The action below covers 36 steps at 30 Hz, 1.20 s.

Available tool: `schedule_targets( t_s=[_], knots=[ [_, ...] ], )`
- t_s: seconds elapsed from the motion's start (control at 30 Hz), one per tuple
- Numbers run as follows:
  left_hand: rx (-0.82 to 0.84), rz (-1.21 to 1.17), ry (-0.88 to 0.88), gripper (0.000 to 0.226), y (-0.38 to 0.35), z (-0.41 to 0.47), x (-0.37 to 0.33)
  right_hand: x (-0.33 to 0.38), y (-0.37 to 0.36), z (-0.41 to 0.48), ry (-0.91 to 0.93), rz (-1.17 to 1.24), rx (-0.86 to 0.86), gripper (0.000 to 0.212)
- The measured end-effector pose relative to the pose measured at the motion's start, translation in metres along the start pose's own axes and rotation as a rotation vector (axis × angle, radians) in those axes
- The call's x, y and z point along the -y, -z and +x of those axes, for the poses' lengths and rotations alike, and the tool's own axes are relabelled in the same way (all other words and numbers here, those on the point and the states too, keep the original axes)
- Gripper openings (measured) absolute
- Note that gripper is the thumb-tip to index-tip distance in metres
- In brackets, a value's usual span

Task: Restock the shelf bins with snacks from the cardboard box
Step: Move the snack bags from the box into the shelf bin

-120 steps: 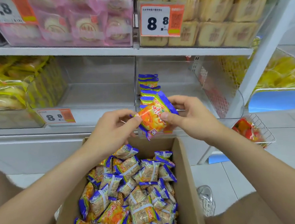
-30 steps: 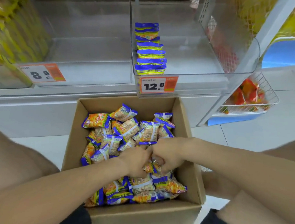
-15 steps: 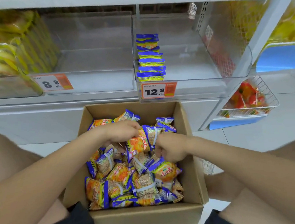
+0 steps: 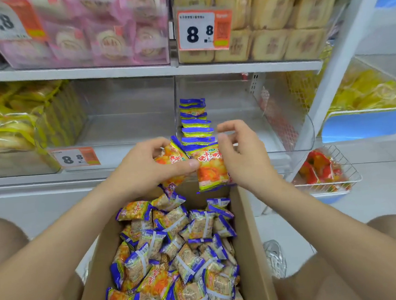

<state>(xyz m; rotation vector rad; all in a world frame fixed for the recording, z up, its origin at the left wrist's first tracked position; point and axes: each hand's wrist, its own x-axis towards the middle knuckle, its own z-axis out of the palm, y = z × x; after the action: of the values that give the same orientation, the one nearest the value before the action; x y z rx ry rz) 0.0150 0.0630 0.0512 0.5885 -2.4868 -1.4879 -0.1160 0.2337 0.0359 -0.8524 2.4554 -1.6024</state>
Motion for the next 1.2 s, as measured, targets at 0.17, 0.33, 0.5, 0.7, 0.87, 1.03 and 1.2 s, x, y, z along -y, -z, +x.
schedule_targets(
  t_s=[0.17, 0.33, 0.5, 0.7, 0.87, 1.03, 1.2],
  knots=[
    [-0.136, -0.042, -0.01, 0.038, -0.003, 0.012, -0.016, 0.023, -0.002, 0.01, -0.268, 0.342, 0.071, 0.035],
    [-0.16, -0.069, -0.045, 0.038, -0.005, 0.029, -0.021, 0.034, 0.014, 0.032, -0.339, 0.396, 0.169, 0.044],
    [-0.229, 0.192, -0.15, 0.035, 0.001, 0.051, -0.025, 0.014, 0.04, 0.071, -0.284, 0.318, 0.044, 0.037],
    [-0.274, 0.249, -0.159, 0.032, 0.003, 0.092, -0.035, -0.034, 0.046, 0.125, -0.05, -0.262, -0.046, 0.044],
    [-0.284, 0.255, -0.151, 0.045, -0.012, 0.121, -0.017, -0.063, 0.028, 0.178, -0.071, -0.549, -0.056, 0.037],
    [-0.372, 0.463, -0.144, 0.038, -0.023, 0.139, -0.011, -0.065, -0.004, 0.221, -0.096, -0.702, 0.039, 0.049],
    [-0.332, 0.568, -0.138, 0.035, -0.03, 0.147, -0.006, -0.078, -0.028, 0.241, -0.152, -0.704, 0.098, 0.045]
  ],
)
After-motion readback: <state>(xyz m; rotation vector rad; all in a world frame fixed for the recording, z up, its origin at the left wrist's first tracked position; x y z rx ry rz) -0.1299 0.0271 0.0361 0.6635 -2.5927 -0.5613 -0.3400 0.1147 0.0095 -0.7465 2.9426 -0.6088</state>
